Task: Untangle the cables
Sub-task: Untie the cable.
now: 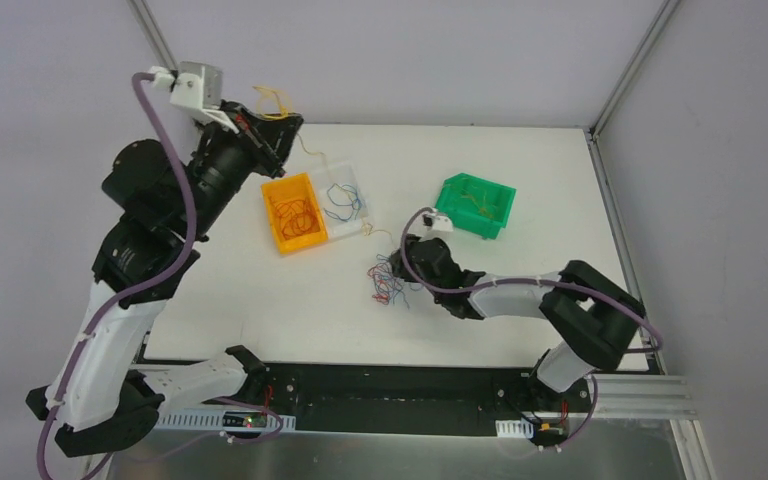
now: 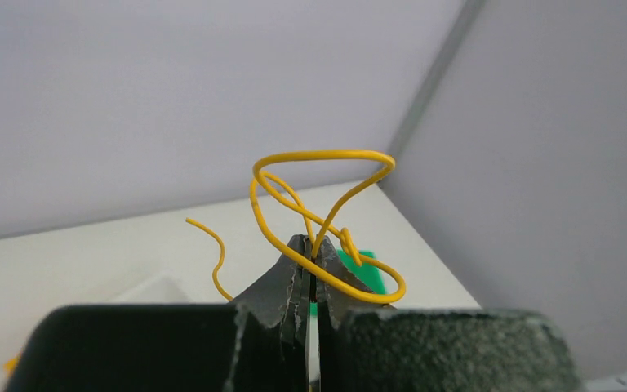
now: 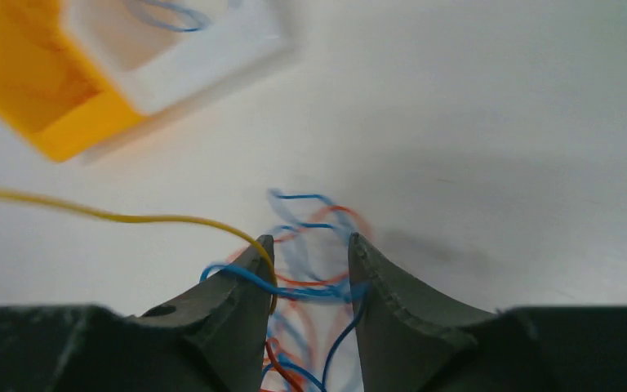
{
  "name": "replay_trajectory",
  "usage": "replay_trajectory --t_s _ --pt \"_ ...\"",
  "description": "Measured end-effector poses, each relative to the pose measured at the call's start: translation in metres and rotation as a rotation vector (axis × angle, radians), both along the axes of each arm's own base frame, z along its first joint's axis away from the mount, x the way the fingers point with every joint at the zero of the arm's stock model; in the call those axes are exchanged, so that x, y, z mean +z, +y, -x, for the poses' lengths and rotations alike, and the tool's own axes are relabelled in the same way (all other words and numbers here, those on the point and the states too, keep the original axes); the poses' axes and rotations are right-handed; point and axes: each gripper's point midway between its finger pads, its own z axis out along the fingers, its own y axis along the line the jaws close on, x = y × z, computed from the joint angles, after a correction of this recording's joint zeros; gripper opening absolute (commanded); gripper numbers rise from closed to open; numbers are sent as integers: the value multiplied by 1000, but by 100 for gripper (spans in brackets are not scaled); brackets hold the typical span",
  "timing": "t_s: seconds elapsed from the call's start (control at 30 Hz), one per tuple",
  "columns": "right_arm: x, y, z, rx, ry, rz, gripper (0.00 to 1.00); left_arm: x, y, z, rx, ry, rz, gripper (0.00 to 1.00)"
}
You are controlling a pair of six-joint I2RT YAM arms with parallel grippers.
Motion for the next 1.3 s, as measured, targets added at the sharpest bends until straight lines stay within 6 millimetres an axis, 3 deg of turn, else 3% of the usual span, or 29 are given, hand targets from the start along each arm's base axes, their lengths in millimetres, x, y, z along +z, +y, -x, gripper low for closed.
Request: replay_trajectory --t_s 0.1,0.23,0.3,0.37,0.47,0.57,0.7,0.8,1.0,1.3 --pt "-33 -86 0 -206 112 89 36 5 49 1 208 -38 -49 0" --pt "-25 -181 -7 -464 167 63 36 -3 101 8 427 -41 -96 0" --pt "-12 -209 -7 -540 162 27 37 -11 113 11 471 -35 -107 0" --pt "1 -223 -5 -568 151 1 37 -24 112 9 474 -21 -123 0" --pt "13 -233 0 -575 140 -8 39 -53 95 -4 438 28 -177 0" --pt "13 -238 5 -558 156 30 51 -82 70 -17 360 87 -216 0" --pt "13 -235 13 -489 178 85 77 -119 31 -23 203 166 -244 0" --pt "16 -233 17 -440 184 117 87 -129 14 -19 114 196 -236 0" --pt "34 -231 20 -381 151 143 89 -136 -1 -7 14 214 -204 0" --pt "42 -231 22 -362 127 145 89 -179 1 5 -14 278 -225 0"
